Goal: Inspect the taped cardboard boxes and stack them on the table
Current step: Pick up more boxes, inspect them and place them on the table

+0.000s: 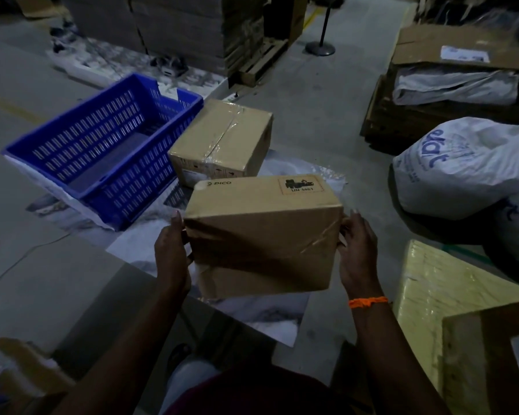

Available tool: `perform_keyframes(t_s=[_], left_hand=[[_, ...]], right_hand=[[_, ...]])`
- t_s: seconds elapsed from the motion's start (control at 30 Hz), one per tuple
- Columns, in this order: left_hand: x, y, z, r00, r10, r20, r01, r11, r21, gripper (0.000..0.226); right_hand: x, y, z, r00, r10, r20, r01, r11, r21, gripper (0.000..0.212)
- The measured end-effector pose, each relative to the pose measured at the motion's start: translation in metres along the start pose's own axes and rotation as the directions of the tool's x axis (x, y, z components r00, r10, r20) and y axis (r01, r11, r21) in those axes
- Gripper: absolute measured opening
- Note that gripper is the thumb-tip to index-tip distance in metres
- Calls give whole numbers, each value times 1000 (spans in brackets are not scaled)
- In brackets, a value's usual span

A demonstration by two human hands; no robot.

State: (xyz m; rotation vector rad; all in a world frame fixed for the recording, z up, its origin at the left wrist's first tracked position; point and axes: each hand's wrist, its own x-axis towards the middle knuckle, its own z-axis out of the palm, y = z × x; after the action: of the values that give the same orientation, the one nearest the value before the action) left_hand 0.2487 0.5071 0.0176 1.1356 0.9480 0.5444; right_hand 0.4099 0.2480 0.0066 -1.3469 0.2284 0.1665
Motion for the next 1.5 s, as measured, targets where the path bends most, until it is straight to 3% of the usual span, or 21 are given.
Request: perform_keyframes(t_s=[0.27,0.57,0.63,0.67,0.73,0.77,0.83,0.93,1.03,1.17,1.5], left_hand=[[-21,-20,-10,998,48,-34,-44,993,110,28],[-30,-35,-37,989,140,36,-144,928,345,21],[-32,-29,-32,978,196,65,-205,889,410,16],[-32,-27,-30,964,252,82,-262,859,441,20],[-28,-19,-23,898,415,144,-423,729,538,36],[-26,-15,-18,842,493,220,-519,623,586,43],[-20,-8,1,717,535,446,-682,406,609,47],[-10,-7,37,587,330,739,-802,110,588,51],[-6,-17,52,567,163,807,-797,-136,588,61],[-5,-26,48,547,167,820,-791,-219,572,58],[-4,-23,51,563,159,811,-789,-188,585,57]], right_hand=[[-20,17,-28,999,12,-41,-15,997,-75,25],[-27,37,-51,989,-150,-10,133,908,-397,37],[-28,30,-49,973,-229,27,211,837,-505,27],[-29,25,-45,955,-290,55,271,786,-556,21],[-35,13,-30,879,-445,169,442,630,-639,27],[-38,9,-19,825,-494,275,536,530,-657,35],[-46,7,9,736,-449,507,670,378,-638,50],[-52,21,47,629,-289,722,776,174,-606,63],[-50,32,61,611,-221,760,784,34,-620,65],[-48,39,55,590,-233,773,781,-81,-620,59],[-45,35,58,600,-202,774,780,-66,-622,58]])
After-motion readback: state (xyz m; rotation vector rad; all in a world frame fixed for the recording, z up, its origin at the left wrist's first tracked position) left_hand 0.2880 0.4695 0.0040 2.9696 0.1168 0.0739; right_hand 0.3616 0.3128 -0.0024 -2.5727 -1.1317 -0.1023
